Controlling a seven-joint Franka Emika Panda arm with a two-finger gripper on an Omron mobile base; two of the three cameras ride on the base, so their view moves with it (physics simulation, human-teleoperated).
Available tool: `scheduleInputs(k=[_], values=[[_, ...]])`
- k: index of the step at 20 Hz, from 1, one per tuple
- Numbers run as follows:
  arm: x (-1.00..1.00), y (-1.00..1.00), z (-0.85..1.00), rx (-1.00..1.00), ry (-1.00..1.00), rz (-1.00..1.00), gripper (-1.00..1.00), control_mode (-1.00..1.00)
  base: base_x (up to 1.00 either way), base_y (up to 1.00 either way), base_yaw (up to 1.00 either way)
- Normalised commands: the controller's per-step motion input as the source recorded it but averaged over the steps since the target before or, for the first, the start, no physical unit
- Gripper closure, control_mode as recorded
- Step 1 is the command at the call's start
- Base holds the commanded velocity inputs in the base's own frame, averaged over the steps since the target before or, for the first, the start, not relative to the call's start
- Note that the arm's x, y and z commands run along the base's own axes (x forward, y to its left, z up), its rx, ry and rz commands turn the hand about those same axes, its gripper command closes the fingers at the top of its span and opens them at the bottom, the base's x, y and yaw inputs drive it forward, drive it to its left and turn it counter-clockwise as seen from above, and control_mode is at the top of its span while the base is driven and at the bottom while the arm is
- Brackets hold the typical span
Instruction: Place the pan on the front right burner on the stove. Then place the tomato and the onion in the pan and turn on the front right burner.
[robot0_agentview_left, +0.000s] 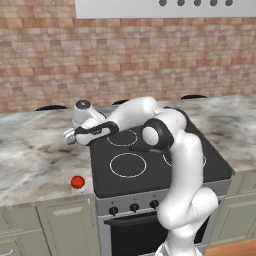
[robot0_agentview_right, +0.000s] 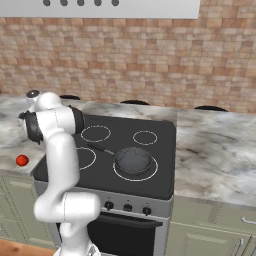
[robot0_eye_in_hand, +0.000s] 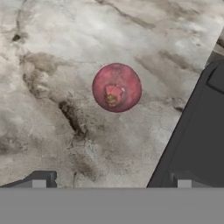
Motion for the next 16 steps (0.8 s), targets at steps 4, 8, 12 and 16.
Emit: scheduleInputs(k=[4,8,12,16], values=[[0.13,0.02,-0.18,0.0,0.0,0.0,-1.0,-1.0,0.0,0.0,0.0],[0.13,0.06,-0.17,0.0,0.0,0.0,-1.0,-1.0,0.0,0.0,0.0],[0.11,0.06,-0.15,0.0,0.0,0.0,-1.0,-1.0,0.0,0.0,0.0],[0.16,0.12,-0.14,0.0,0.0,0.0,-1.0,-1.0,0.0,0.0,0.0]])
